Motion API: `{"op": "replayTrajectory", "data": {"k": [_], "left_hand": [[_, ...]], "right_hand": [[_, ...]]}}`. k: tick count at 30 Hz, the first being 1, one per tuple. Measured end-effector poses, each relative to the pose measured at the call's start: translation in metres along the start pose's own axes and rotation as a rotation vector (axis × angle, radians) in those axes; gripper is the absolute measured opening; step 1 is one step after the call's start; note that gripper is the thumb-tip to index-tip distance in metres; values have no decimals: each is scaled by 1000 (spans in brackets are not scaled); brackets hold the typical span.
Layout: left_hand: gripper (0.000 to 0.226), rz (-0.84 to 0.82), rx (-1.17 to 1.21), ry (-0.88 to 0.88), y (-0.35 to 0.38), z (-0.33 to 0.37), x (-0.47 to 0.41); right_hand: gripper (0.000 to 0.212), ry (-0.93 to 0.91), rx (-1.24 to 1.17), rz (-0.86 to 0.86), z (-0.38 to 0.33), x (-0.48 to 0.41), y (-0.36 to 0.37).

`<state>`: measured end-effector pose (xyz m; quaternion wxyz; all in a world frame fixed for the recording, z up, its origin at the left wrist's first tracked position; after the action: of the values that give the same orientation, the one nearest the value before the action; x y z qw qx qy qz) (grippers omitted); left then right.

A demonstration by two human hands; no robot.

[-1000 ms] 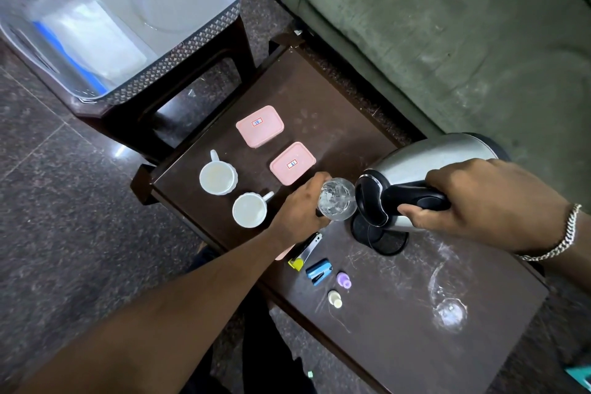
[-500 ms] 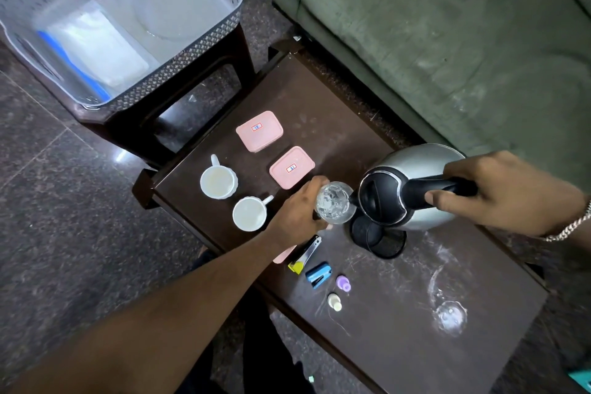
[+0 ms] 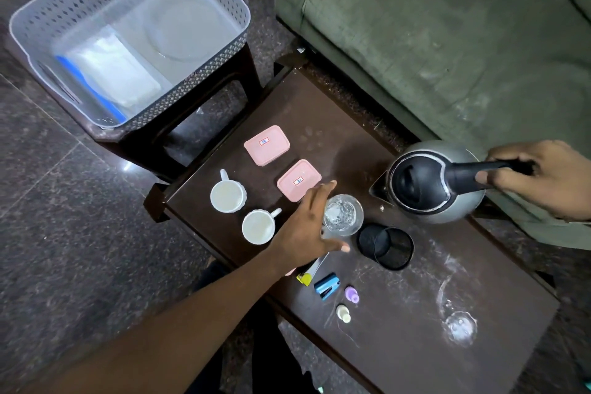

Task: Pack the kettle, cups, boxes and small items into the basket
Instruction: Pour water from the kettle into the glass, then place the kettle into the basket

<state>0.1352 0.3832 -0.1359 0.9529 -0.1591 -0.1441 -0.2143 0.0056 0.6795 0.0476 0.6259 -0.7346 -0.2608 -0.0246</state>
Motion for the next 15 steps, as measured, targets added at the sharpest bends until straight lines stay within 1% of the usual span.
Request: {"op": "replayTrajectory", "data": {"k": [3, 5, 8, 11, 14, 15], "left_hand": [[124, 39, 32, 31, -13, 21, 1], [121, 65, 75, 41, -26, 34, -2], [115, 110, 157, 88, -52, 52, -10], [113, 181, 202, 134, -86, 70, -20], [111, 227, 205, 186, -123, 82, -26], [110, 238, 198, 204, -136, 85, -26]], "right_hand": [[63, 118, -165, 80, 35, -1, 0], [59, 187, -327, 107, 53, -4, 5], [45, 226, -572, 125, 62, -19, 12], [39, 190, -772, 164, 36, -42, 6], [36, 143, -964, 196, -14, -67, -10], [31, 121, -1014, 208, -32, -75, -17]]}}
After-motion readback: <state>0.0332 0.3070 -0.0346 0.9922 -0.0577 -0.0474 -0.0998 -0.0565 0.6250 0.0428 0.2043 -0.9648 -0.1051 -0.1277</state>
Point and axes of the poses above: each hand's wrist, its own x-axis away from the middle knuckle, its own y-axis out of the palm, z = x × y, the point moved 6 cm from there along -x, towards the middle knuckle, and after that the axes turned 5 degrees about x, right-handed, at the moved point
